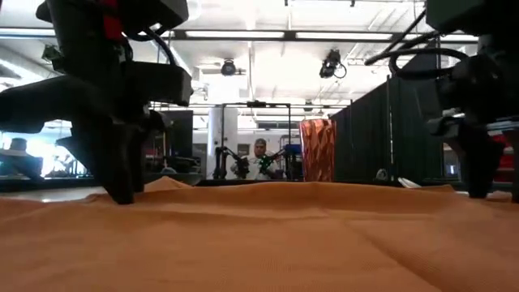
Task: Set table place
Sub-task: Fold the orange table napkin
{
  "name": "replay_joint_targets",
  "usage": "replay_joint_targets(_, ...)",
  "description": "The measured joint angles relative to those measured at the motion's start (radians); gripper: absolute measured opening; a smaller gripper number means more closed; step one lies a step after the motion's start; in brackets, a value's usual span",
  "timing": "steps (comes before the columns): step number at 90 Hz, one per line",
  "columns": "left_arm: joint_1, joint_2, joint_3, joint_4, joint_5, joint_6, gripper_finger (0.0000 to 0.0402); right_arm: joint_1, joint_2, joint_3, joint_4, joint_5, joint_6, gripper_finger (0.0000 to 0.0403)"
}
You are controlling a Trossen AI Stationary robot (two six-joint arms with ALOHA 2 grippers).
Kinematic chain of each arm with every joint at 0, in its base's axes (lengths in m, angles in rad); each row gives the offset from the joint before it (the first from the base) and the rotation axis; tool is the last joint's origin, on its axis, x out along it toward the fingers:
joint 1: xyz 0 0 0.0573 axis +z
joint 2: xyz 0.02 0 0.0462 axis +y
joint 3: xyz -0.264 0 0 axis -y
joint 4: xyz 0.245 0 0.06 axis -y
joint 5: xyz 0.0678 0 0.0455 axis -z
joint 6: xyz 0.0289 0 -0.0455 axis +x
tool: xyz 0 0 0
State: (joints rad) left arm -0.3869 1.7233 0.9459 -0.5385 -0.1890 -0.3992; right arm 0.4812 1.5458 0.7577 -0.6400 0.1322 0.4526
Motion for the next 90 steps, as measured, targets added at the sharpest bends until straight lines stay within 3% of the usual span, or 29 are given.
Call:
replay_joint_targets(14,0.000,0.001,0.000,-0.001,0.000,0.001,0.0050,0.000,0.001,-0.005,-0.016,-0.004,0.001,0.0164)
replay_joint_targets(43,0.000,0.002,-0.001,-0.005,-0.015,0.002,0.0002,0.000,0.003,-0.006,-0.020,-0.005,-0.044,0.0012)
replay_joint_targets(62,0.001,0.005,0.016,-0.037,-0.026,-0.002,0.0000,0.000,0.001,0.009,-0.047,0.006,-0.012,0.0003)
replay_joint_targets(90,-0.007,0.006,0.149,-0.294,-0.054,-0.025,0.0000,0.003,-0.088,0.065,-0.185,0.011,0.024,0.0000)
